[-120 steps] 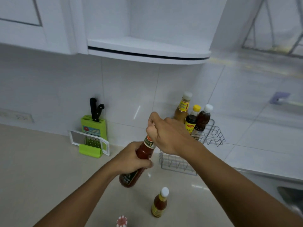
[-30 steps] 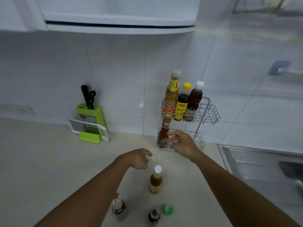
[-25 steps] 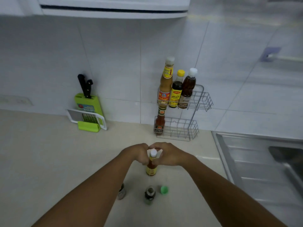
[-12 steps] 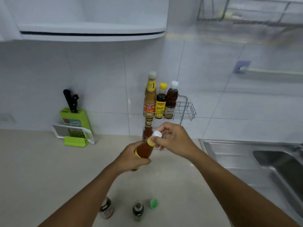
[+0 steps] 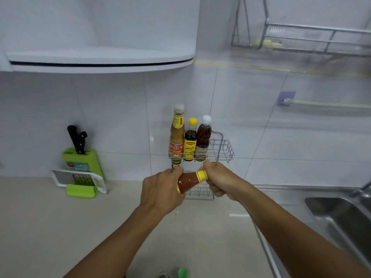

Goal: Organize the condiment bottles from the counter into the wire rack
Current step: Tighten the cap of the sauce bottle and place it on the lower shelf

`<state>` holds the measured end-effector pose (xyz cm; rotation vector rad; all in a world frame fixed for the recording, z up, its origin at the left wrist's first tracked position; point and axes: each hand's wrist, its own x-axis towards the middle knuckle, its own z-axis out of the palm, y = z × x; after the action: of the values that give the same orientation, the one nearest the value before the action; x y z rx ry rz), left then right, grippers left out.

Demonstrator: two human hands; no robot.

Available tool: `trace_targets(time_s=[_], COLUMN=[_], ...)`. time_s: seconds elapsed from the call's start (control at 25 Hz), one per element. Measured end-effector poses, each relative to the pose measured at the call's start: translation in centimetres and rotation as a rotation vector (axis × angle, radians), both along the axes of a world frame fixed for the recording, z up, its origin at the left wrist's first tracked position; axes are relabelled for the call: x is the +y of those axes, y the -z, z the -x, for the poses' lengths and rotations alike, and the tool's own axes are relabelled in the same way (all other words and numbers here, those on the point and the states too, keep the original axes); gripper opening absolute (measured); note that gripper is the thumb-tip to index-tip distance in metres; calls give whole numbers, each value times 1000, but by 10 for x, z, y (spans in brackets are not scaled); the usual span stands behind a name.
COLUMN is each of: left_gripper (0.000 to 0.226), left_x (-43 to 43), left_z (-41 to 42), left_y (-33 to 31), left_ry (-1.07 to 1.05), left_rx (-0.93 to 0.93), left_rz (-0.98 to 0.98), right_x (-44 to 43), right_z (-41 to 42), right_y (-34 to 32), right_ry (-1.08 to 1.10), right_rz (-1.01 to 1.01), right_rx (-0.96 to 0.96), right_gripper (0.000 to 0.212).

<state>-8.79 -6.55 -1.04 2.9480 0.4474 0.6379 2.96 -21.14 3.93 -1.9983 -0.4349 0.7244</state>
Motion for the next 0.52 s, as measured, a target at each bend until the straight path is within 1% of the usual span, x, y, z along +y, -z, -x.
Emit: trace_targets(time_s=[0.04,0.08,0.12,0.16,0.2,0.24,0.28,0.32,0.36,0.4,0.44,0.48,0.52], left_gripper=[59,52,43,36,34,39,48,58,64,67,68,68,68], left_x=[3,7,9,9,7,4,0,-3,-6,-8,-8,-5,-2], left_z=[0,-1,-2,-4,-5,-6,-9,-12,-15,-17,-20,-24,-28], left_y=[-5,-7,-6,-5,-3,1,5,12,18,24,25,25,24], left_ry=[52,132,227,304,338,293,208,111,49,33,36,36,30], left_rx=[88,203,311,373,373,323,243,152,69,2,-4,38,69], left_rz=[308,693,989,1140,1145,1024,783,462,172,12,-15,69,243], right_x=[-1,-4,-5,-6,-4,-2,1,3,2,-1,-1,1,2], right_z=[-4,-8,-11,-10,-10,-12,-14,-18,-18,-15,-14,-17,-17], right_y=[-3,-5,-7,-10,-9,-4,2,9,16,19,22,26,33], right_ry=[-60,-125,-188,-245,-275,-260,-195,-87,11,77,126,146,147], right_rz=[4,-4,-38,-86,-103,-75,-4,66,59,17,-60,-162,-256], right_rx=[-133,-352,-543,-642,-677,-693,-646,-494,-230,13,174,277,347], right_gripper=[27,26,27,28,31,34,38,41,41,39,34,30,33])
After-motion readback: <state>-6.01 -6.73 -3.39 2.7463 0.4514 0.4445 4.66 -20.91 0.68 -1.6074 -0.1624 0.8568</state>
